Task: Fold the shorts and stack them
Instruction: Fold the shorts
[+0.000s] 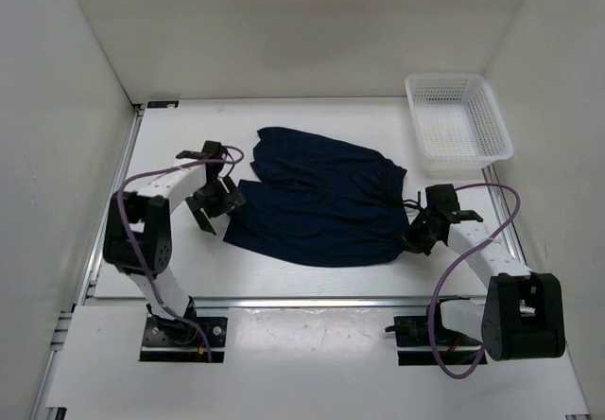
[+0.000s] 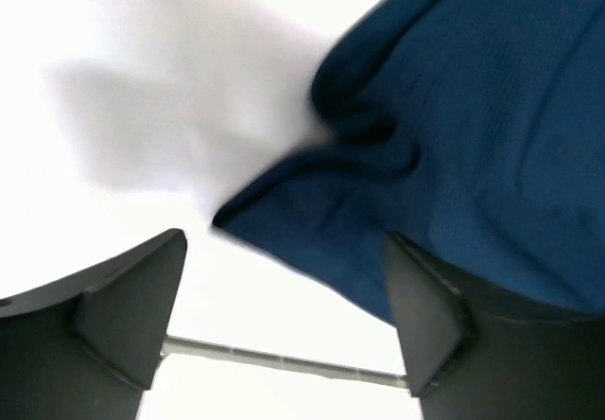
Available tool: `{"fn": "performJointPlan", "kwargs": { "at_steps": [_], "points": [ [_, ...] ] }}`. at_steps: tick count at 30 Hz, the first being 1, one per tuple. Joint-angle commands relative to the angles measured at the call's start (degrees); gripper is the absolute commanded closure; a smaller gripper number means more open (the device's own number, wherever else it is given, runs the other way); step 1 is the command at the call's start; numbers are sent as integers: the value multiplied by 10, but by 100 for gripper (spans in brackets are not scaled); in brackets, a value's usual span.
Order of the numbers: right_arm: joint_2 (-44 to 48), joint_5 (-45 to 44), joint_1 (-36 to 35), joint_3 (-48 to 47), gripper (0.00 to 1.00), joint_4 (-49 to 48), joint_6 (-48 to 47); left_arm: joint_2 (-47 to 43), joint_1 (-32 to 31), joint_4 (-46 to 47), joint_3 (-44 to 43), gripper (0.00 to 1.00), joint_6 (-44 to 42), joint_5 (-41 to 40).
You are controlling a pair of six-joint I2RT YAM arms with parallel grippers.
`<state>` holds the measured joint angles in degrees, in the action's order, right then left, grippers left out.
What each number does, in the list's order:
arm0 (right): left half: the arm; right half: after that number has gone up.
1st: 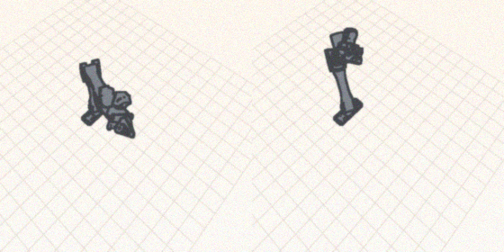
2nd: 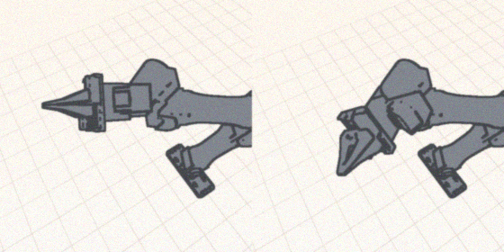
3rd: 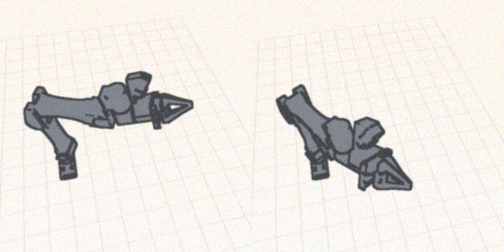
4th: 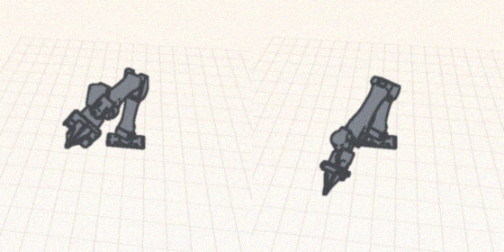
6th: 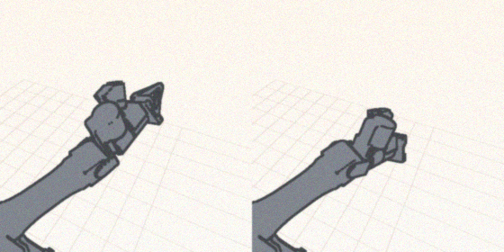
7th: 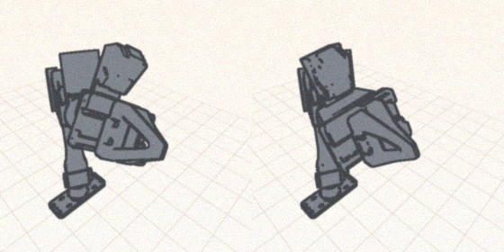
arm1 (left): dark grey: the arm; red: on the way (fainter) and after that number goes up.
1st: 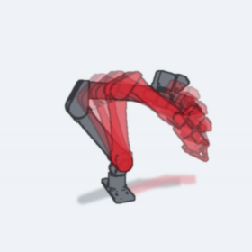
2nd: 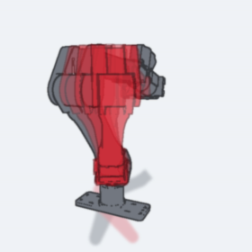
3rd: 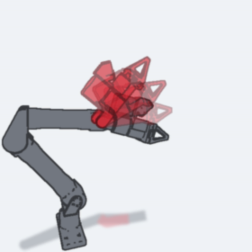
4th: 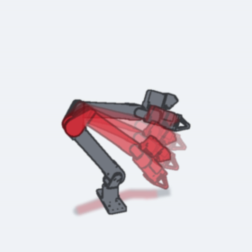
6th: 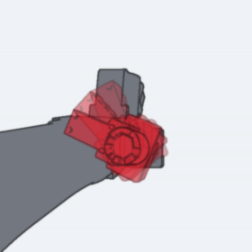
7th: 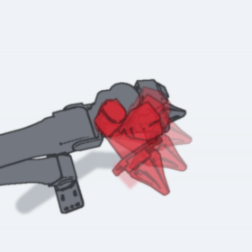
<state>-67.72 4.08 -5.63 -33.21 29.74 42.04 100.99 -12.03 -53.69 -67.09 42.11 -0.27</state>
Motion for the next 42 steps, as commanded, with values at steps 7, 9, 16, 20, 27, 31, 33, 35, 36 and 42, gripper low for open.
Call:
{"fn": "performJointPlan", "kwargs": {
  "at_steps": [7, 9, 16, 20, 27, 31, 33, 35, 36, 42],
  "points": [
    [10, 7, 2, -14, 100, 12, -4, -193, 2, -3, 149, 0, 56, 28],
    [5, 12, 2, -14, 100, 12, -4, -166, 2, 25, 157, 0, 56, 47],
    [5, 12, 2, -19, 100, 17, -15, -51, -16, 61, 97, 2, 68, 25],
    [10, 12, 2, -19, 100, 17, -15, 3, -16, 66, 65, 17, 68, 11],
    [10, 7, 2, -47, 100, 30, -32, -10, 17, 66, 37, 90, 33, 26],
    [29, 21, -14, -37, 100, 45, -37, -95, 24, 33, 30, 90, 33, -6],
    [62, 27, -33, -13, 100, 69, -24, -142, 39, 20, 39, 90, 33, -6],
    [96, 27, -41, -1, 100, 111, -19, -198, 45, 7, 69, 90, 39, 0],
    [138, 27, -41, 5, 100, 129, -14, -220, 45, 2, 81, 90, 45, 5],
    [269, 21, -41, -26, 100, 260, -1, -379, 45, -69, 132, 90, 68, 16]
  ]
}}
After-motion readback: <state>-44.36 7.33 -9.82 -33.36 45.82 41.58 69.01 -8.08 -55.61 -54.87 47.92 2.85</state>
